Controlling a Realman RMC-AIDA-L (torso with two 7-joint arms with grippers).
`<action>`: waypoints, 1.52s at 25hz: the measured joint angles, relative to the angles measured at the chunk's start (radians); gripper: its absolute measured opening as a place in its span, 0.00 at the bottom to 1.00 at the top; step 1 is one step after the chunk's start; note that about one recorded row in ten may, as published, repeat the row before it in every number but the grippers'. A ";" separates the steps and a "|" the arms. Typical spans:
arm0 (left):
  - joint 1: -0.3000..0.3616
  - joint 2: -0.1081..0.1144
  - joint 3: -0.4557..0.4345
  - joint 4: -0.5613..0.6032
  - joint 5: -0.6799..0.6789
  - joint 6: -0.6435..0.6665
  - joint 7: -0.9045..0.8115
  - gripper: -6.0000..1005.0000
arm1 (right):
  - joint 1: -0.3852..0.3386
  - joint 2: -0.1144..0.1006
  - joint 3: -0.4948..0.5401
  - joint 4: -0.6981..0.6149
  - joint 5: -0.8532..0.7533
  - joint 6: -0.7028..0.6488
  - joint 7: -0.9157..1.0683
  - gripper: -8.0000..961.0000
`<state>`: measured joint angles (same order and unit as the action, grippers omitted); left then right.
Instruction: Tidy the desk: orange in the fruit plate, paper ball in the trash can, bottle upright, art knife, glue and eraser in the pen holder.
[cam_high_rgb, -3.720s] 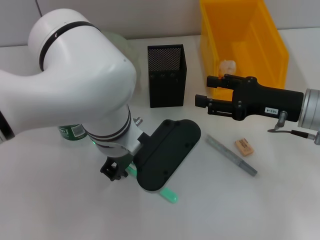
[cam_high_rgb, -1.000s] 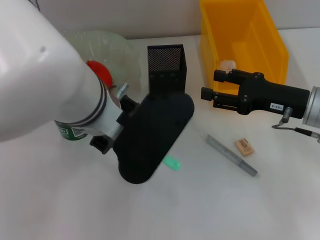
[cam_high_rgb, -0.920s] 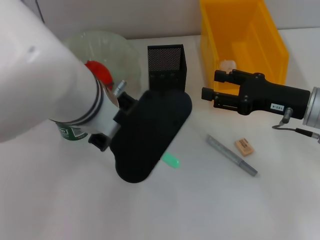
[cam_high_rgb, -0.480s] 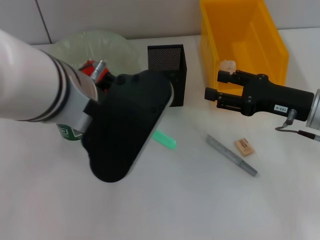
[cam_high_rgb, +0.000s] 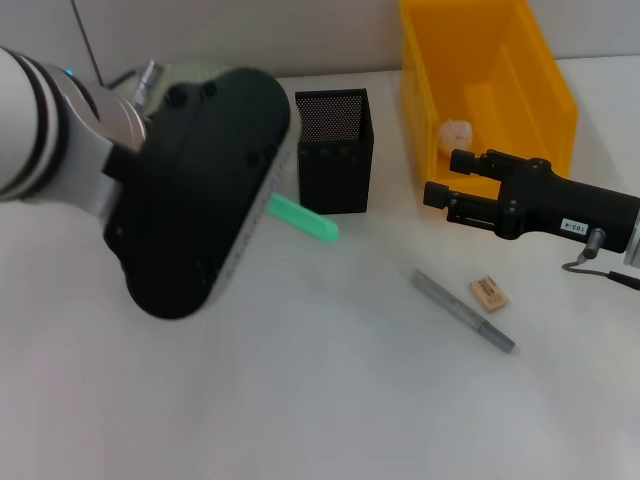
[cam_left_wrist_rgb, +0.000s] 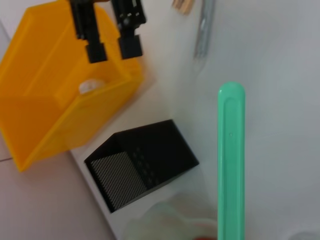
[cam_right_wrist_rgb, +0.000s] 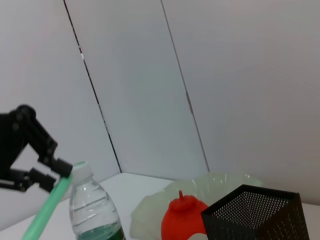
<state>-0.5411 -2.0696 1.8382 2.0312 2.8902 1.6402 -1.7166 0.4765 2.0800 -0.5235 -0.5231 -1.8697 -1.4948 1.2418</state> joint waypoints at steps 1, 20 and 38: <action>-0.004 -0.001 -0.037 0.008 -0.001 -0.002 0.017 0.19 | -0.001 0.001 0.001 0.003 0.000 0.000 0.000 0.77; -0.052 -0.003 -0.133 0.002 -0.020 -0.183 0.129 0.19 | 0.009 0.001 -0.004 0.006 0.000 0.001 -0.002 0.77; -0.100 -0.002 -0.136 -0.181 -0.077 -0.453 0.236 0.19 | -0.013 -0.002 -0.007 0.020 -0.002 0.001 -0.001 0.77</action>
<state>-0.6416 -2.0714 1.7024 1.8500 2.8136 1.1876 -1.4809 0.4634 2.0785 -0.5302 -0.5031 -1.8717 -1.4942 1.2407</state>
